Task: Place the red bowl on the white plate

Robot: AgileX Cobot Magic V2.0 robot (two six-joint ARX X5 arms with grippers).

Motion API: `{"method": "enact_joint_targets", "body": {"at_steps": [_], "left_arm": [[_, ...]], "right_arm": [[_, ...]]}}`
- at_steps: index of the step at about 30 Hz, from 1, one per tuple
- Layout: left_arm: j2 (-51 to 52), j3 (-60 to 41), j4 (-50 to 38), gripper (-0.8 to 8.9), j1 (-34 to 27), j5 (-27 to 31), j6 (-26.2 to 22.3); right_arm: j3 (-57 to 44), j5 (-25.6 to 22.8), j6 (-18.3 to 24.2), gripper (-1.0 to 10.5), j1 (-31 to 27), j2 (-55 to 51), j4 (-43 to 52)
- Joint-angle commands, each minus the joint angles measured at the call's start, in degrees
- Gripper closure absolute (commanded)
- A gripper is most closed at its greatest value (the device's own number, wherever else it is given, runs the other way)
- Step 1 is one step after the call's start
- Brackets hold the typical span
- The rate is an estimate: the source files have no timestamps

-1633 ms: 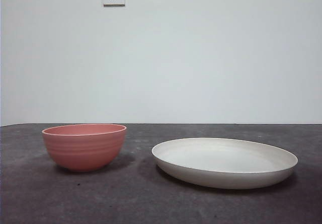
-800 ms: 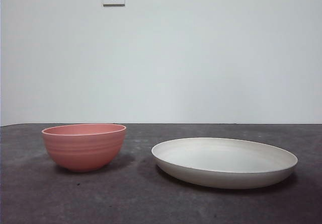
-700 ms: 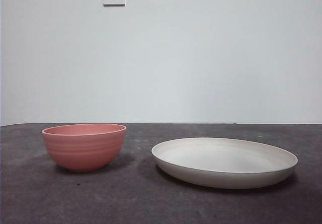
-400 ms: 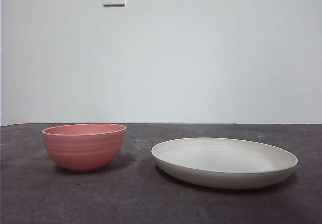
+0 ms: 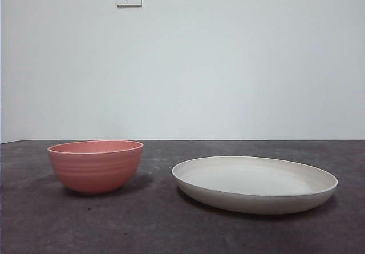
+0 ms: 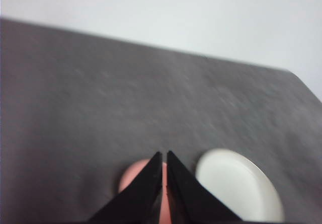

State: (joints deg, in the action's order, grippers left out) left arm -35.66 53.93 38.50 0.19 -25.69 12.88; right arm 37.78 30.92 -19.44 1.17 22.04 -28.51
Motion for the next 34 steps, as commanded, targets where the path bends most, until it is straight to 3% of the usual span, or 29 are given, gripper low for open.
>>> {"method": "enact_joint_targets", "body": {"at_steps": [1, 4, 13, 17, 28, 30, 34], "left_arm": [[-1.73, 1.09, 1.25, 7.98, 0.90, -5.35, -0.63], [-3.17, 1.09, 3.41, 7.98, 2.56, -9.01, -2.21], [-7.28, 1.09, 5.66, 7.98, 10.01, -9.25, -6.23], [-8.28, 1.09, 5.57, 7.94, 12.50, -9.25, -7.63], [-8.39, 1.09, 5.77, 7.74, 13.03, -9.25, -7.50], [-8.50, 1.09, 5.77, 6.97, 13.03, -9.25, -7.48], [-8.52, 1.09, 5.75, 4.05, 13.03, -9.25, -7.50]], "right_arm": [[2.23, 3.67, 2.01, 9.4, 1.07, 3.89, -0.81], [4.15, 4.26, 4.98, 9.4, 2.64, 7.85, -2.64], [11.32, 4.24, 11.52, 9.4, 9.90, 17.14, -9.44], [11.87, 4.00, 11.56, 9.4, 12.37, 18.36, -10.08], [11.87, 4.02, 11.30, 9.4, 12.57, 18.29, -10.60], [11.87, 4.02, 11.34, 8.8, 12.57, 18.29, -10.60], [11.87, 3.98, 11.30, 5.7, 12.57, 18.32, -10.58]]}}
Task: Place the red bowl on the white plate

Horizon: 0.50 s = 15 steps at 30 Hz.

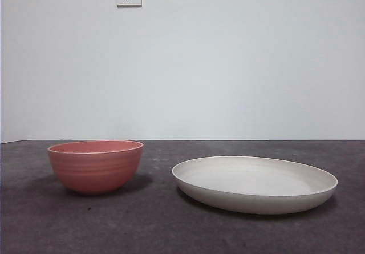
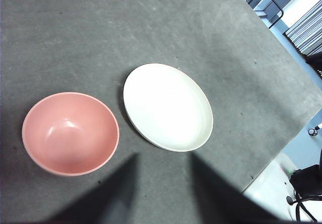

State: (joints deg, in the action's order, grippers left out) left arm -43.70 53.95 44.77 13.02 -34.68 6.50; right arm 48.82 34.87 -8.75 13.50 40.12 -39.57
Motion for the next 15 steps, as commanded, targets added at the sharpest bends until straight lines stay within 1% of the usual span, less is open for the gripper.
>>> {"method": "enact_joint_targets", "body": {"at_steps": [1, 3, 5, 9, 12, 15], "left_arm": [[-0.48, 1.07, -0.52, 3.24, 0.20, -0.26, -1.11], [-0.48, 1.07, -0.52, 2.32, 0.20, -0.26, -1.11], [-0.50, 1.07, -0.57, 1.92, 0.17, -0.24, -1.18], [-0.66, 1.05, -0.66, 1.89, 0.17, 0.07, -1.36], [-1.46, 1.05, -0.66, 1.90, 0.17, 2.25, -1.31], [-3.13, 1.05, -0.66, 1.90, 0.17, 6.19, -1.36]], "right_arm": [[0.83, 0.00, 0.63, 5.0, 0.24, 0.24, 0.48], [0.83, -0.48, 0.61, 4.5, 0.24, 0.24, 0.50], [0.83, -0.61, 0.61, 4.5, 0.24, 0.24, 0.50], [0.83, -0.61, 0.63, 4.5, 0.24, 0.24, 0.50], [0.83, -0.59, 0.63, 4.5, 0.24, 0.24, 0.50], [0.83, -0.52, 0.61, 4.5, 0.24, 0.22, 0.52]]}}
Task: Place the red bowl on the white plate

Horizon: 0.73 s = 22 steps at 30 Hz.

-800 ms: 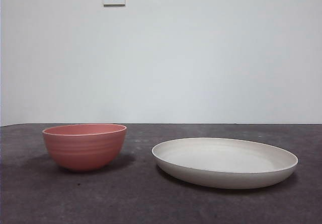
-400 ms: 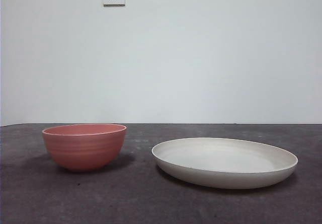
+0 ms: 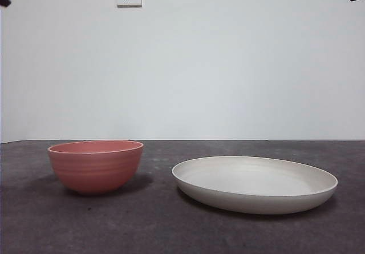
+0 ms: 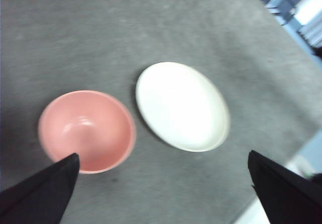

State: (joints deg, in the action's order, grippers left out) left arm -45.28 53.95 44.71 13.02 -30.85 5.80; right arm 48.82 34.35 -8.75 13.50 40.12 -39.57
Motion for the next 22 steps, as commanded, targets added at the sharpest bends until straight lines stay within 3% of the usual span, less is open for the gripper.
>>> {"method": "enact_joint_targets", "body": {"at_steps": [1, 8, 22], "left_arm": [[-2.45, 1.05, -0.59, 1.91, 0.17, 3.96, -0.66], [-10.40, 1.05, -1.38, 1.91, 0.17, 9.60, -0.70], [-33.83, 1.05, -11.65, 1.92, 0.17, 10.34, -0.33]], "right_arm": [[0.83, 0.09, 0.61, 4.5, 0.24, 0.22, 0.52], [0.83, 0.15, 0.46, 4.5, 0.24, 0.22, 0.52], [0.83, 0.15, 0.48, 4.5, 0.24, 0.22, 0.50]]}}
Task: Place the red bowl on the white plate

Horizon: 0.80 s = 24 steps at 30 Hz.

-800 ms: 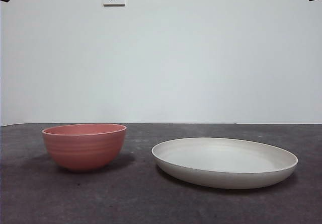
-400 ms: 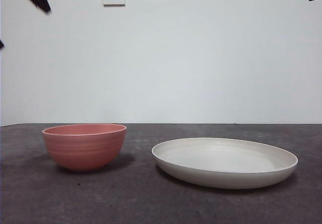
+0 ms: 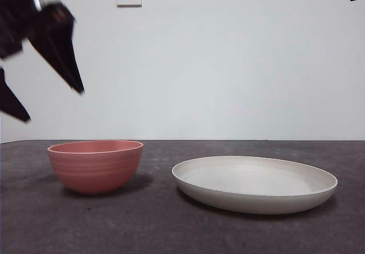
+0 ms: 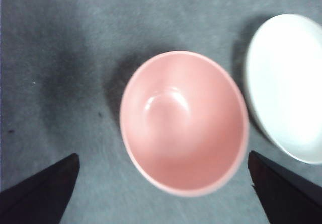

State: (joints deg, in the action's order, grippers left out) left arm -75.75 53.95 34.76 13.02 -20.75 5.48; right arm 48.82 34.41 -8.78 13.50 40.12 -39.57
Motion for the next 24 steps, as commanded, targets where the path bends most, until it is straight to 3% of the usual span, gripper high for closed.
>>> {"method": "enact_joint_targets", "body": {"at_steps": [1, 8, 11, 21, 24], "left_arm": [[-4.79, 1.05, -2.43, 1.92, 0.17, 0.24, 0.13], [-13.11, 1.05, -5.86, 1.97, 0.17, 0.42, 1.40], [-15.23, 1.05, -6.80, 2.41, 0.17, 1.64, 1.70], [-15.82, 1.05, -7.80, 6.63, 0.24, 2.58, 3.13], [-15.82, 1.05, -7.80, 7.38, 0.31, 2.54, 3.87]], "right_arm": [[0.83, 0.09, 0.50, 4.5, 0.24, 0.22, 0.52], [0.83, 0.09, 0.50, 4.5, 0.24, 0.22, 0.50], [0.83, 0.09, 0.50, 4.5, 0.24, 0.22, 0.50], [0.83, 0.07, 0.61, 4.5, 0.24, 0.22, 0.50], [0.83, 0.07, 0.66, 4.5, 0.24, 0.24, 0.52]]}}
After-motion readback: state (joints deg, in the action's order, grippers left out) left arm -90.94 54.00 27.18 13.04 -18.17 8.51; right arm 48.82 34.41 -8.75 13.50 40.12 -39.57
